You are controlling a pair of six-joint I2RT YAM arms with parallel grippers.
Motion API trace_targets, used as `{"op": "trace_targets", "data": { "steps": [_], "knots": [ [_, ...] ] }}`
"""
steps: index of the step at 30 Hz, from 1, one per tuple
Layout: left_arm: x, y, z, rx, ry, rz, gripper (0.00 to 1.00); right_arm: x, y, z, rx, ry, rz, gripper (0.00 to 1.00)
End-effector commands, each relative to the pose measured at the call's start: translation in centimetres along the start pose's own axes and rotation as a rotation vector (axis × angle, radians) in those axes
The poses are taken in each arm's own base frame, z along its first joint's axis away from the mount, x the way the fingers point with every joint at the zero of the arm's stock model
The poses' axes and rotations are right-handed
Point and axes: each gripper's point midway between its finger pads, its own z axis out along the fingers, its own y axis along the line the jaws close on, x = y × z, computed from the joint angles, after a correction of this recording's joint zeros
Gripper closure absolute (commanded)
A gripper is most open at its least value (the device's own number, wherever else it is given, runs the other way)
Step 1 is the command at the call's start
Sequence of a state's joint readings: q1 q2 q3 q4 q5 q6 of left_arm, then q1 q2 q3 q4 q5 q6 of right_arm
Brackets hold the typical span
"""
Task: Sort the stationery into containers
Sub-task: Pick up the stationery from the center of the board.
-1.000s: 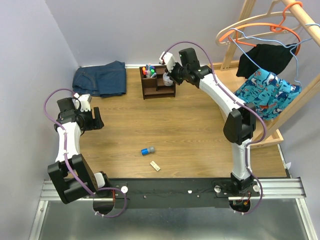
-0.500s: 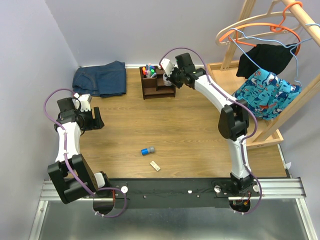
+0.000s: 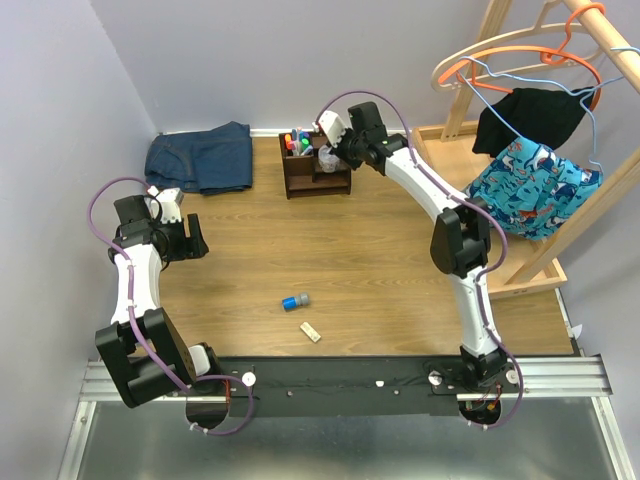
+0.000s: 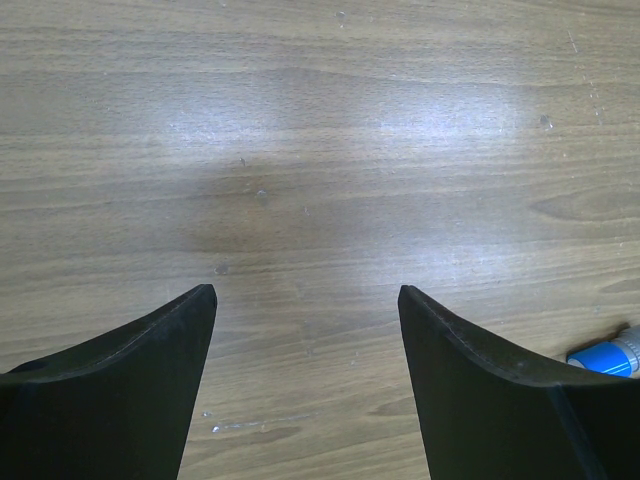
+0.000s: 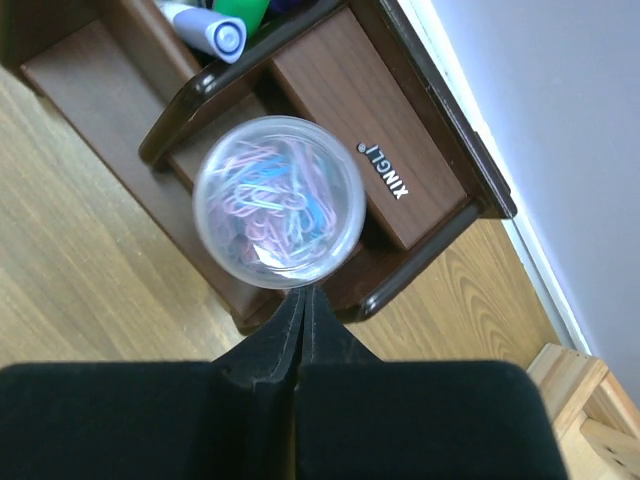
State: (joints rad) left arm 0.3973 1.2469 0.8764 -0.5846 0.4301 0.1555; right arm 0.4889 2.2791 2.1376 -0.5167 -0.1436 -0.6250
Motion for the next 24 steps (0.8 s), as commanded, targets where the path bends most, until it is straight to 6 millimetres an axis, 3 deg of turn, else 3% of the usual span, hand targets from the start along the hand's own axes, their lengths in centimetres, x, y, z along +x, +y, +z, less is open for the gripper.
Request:
{"op": "trace_targets", "data": {
  "steps": [1,24],
  "knots": [
    [-0.3,0.2,0.0,-0.004,-0.002,-0.002,0.18,-0.5,-0.9,1.3,0.022,-0.028,0.023,0.92],
    [-0.1,0.5,-0.2,-0.017,0.000,0.004,0.17,-1.1,-0.1,1.9,0.009,-0.043,0.052,0.91]
  ]
}}
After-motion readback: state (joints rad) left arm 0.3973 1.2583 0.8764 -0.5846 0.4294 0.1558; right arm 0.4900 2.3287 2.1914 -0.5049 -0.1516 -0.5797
